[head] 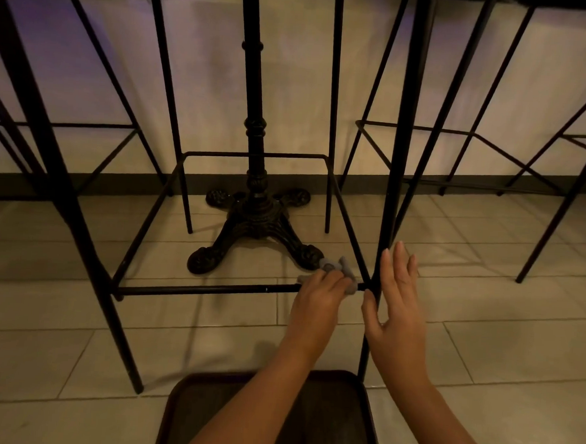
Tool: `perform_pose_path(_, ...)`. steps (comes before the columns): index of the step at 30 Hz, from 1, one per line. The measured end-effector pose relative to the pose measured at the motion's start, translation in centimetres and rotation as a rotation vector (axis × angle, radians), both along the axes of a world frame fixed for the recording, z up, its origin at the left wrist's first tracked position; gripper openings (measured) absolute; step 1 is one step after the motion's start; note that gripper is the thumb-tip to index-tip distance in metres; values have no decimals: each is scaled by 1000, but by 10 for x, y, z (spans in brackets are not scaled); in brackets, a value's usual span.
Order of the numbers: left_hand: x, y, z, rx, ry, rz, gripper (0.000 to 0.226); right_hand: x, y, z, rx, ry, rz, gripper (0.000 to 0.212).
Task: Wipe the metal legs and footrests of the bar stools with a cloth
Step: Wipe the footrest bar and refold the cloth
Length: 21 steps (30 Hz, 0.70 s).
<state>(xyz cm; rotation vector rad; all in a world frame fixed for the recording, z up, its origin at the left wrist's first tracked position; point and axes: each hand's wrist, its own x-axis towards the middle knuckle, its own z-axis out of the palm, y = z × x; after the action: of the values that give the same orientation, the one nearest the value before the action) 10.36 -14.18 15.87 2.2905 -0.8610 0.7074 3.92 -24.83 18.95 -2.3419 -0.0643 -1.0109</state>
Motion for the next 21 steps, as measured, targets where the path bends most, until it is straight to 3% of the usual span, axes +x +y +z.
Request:
perform_pose_path(7,0,31,0,9,10,15,28,-8,17,-2,2,-9,28,54)
perform_pose_path(9,0,39,6,-42,92,-48,24,-7,24,-4,-23,0,80,50)
perform_pose_path(13,-1,58,25,-200,311,-54,39,12,31,-5,-61,104,221,45)
perform_pose_path(18,1,75,43,-335,325,5,36,44,36,0,-153,313,381,50)
perform_pose_path(21,4,96,42,-301,292,16,33,49,41,4,-148,385,366,48)
